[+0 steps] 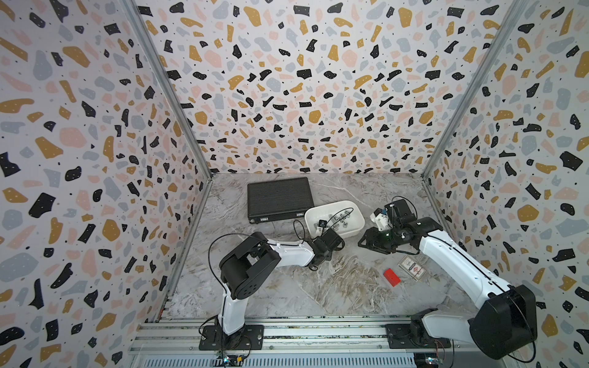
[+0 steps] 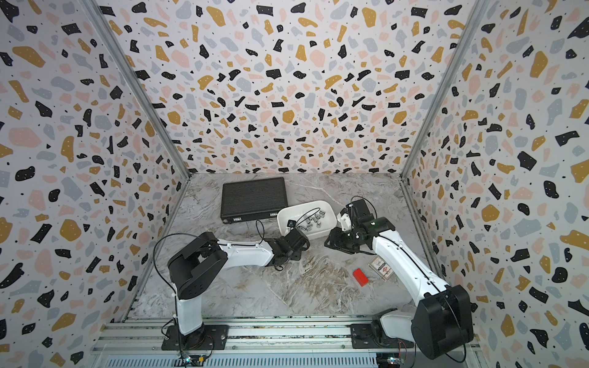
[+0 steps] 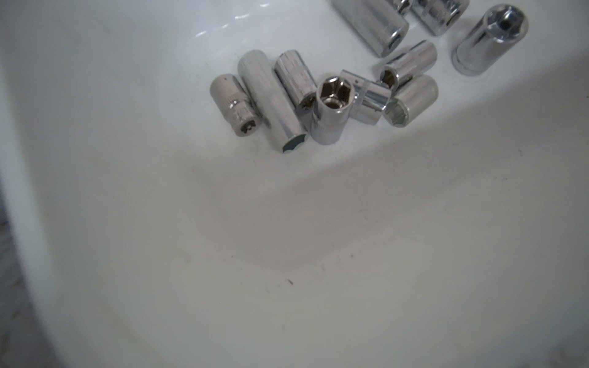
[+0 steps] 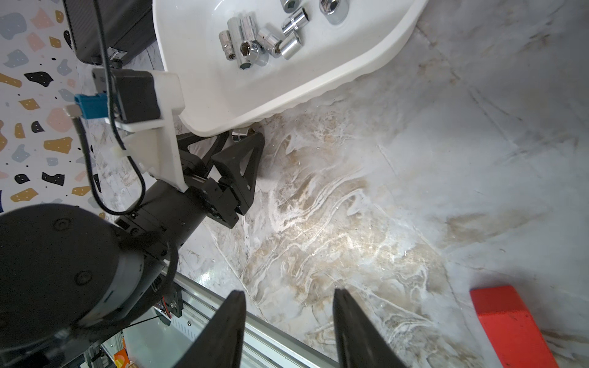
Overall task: Put the socket on the desktop into the storage box
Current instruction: Pick up the socket head at the center of the board.
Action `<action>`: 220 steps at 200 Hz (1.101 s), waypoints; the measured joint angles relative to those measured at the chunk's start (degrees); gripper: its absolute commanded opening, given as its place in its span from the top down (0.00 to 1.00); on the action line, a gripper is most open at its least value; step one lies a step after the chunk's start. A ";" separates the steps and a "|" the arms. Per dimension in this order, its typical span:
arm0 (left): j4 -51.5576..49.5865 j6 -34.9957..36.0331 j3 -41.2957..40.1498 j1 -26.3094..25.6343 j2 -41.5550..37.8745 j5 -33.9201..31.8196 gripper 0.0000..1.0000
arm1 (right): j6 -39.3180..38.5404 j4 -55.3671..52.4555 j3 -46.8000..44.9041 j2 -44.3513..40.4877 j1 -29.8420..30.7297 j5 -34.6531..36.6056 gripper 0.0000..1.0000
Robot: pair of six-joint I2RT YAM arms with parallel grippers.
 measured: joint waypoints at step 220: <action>-1.14 0.00 -11.63 0.31 -13.62 6.19 0.70 | 0.04 1.18 -1.97 0.00 -0.13 -0.39 0.50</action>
